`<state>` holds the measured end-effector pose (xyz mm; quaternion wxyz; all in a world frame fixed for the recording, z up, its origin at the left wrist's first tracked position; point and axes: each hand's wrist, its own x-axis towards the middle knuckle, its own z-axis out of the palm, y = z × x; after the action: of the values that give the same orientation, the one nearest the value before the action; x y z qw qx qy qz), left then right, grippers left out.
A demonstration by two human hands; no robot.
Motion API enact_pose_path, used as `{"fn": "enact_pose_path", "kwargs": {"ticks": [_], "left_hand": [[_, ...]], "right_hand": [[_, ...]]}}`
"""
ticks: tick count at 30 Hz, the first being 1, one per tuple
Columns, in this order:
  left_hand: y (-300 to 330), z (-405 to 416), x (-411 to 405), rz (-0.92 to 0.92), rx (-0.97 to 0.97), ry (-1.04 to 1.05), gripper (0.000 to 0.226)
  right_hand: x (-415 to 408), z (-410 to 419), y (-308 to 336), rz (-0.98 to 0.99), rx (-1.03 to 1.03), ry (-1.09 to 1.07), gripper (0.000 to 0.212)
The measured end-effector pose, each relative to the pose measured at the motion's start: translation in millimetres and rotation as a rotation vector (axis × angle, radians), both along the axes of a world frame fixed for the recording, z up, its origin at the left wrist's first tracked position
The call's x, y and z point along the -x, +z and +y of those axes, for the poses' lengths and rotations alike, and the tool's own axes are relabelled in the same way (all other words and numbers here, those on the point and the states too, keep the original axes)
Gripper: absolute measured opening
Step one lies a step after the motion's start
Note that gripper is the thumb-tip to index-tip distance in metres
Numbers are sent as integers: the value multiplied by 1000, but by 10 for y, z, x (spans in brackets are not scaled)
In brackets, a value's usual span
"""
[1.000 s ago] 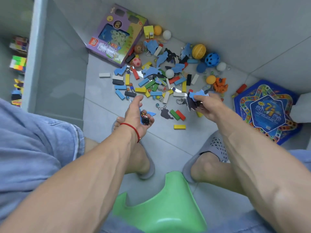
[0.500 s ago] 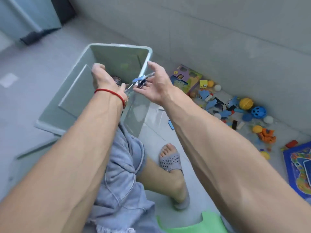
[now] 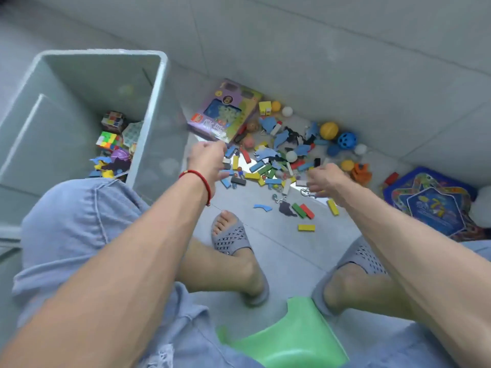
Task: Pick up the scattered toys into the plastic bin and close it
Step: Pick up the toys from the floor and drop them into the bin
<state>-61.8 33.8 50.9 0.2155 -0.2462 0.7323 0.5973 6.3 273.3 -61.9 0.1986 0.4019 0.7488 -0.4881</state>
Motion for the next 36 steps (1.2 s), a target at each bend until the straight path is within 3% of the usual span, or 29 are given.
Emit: {"fn": "enact_pose_path", "kwargs": {"ticks": [3,5,9,11,14,16,19,21,26,29,31,34,36], "left_hand": [[-554,365,-254,-125,150,-235,5],[-886,480,-432,-207,236,-384,7],[-1352,677,-603,-275,420,-599,7],[-1533,774,-619,-304,454,-651,19],[-1713,916,-670,-313,481,-692,4],[-1787,978,-698,-327,486,-707,7],[-1836,1020,-748,-360,480,-726,8],[-1829,1048,-770,-374,462,-704,4],[-1840,1076,-805,-367,409,-668,8],[-1801,1151,-812,-411,298,-527,6],[-1768,1215,-829,-503,166,-389,10],[-1728,1248,-907,-653,-95,-256,30],[-1731,1245,-952,-714,-295,-141,40]], "right_hand": [[-653,387,-501,-202,-171,166,20],[-883,413,-724,-273,-256,310,28],[-1001,181,-1105,-170,-331,505,68],[-967,45,-1254,-91,-359,557,83],[-831,-74,-1419,-62,-441,642,99],[-768,-81,-1505,-13,-470,617,86],[-794,-7,-1620,118,-447,440,37],[-836,34,-1657,145,-467,397,23],[-879,48,-1680,185,-477,281,18],[-945,60,-1536,142,-374,-45,20],[-939,-2,-1376,128,-195,-185,22],[-878,-212,-1090,144,89,-187,23],[-836,-301,-959,176,90,-62,22]]}}
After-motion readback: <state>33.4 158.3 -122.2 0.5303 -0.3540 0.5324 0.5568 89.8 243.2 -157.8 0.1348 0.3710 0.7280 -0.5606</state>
